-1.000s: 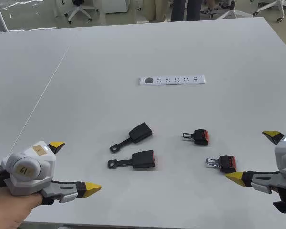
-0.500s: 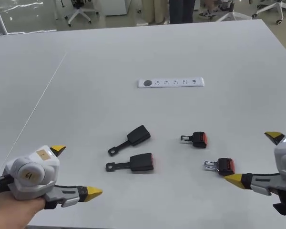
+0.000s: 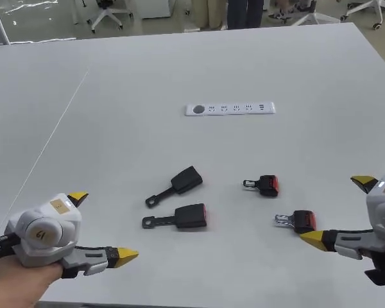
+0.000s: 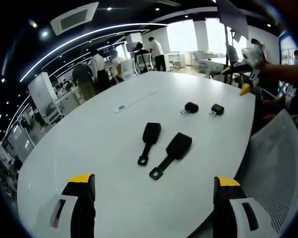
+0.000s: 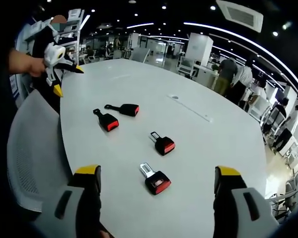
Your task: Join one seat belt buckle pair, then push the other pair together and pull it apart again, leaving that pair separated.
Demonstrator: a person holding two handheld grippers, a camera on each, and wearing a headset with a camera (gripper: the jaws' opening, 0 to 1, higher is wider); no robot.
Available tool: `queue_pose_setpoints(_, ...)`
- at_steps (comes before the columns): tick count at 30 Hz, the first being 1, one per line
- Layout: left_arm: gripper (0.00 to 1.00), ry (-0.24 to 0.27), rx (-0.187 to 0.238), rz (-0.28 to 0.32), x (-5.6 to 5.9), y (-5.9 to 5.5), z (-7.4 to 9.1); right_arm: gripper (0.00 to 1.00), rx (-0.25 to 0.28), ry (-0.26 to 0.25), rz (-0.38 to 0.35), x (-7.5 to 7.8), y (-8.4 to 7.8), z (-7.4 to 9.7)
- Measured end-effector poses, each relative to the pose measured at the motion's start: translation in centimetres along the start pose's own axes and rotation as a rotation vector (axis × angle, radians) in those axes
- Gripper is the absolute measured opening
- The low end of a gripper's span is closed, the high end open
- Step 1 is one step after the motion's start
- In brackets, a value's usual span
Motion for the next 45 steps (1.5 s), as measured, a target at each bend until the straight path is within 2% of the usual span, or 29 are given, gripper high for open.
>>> queue_pose_setpoints(4,1.00,0.007,0.021,-0.020,0.0,0.2,0.2,0.97,-0.005,0.001,-0.005,-0.2,0.0,0.1)
queue_pose_setpoints(8,1.00,0.009,0.015,-0.029,0.1,0.1,0.4,0.97,-0.006,0.002,-0.004,-0.3,0.0,0.1)
queue_pose_setpoints(17,1.00,0.020,0.011,-0.033,1.3,0.6,1.6,0.94,0.001,-0.009,-0.023,0.2,0.2,0.5)
queue_pose_setpoints(20,1.00,0.037,-0.006,-0.028,1.3,0.4,1.6,0.93,0.002,0.001,-0.010,-0.1,0.4,0.5)
queue_pose_setpoints(22,1.00,0.039,-0.003,-0.028,1.3,0.5,1.7,0.93,0.016,0.009,-0.018,-0.3,0.6,0.5)
queue_pose_setpoints(28,1.00,0.038,0.009,-0.028,1.5,1.0,1.9,0.92,0.013,0.016,-0.014,-0.6,0.7,0.5)
queue_pose_setpoints(36,0.99,0.038,-0.007,-0.028,1.2,0.7,1.7,0.90,0.015,0.013,-0.011,-0.6,0.8,0.7)
queue_pose_setpoints(45,0.99,0.028,0.004,-0.027,1.0,1.2,0.7,0.89,-0.002,0.010,0.000,-0.5,-0.1,1.3)
Point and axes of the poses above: the centre of the closed fingertips' face, and the gripper's own axes: z roughly backward along the fingers, x roughly to its right, y roughly out of its top, the point moved 5 cm from there along z, roughly backward along the fingers, and after that the axes turned 12 degrees about z, right-handed, at the moved point
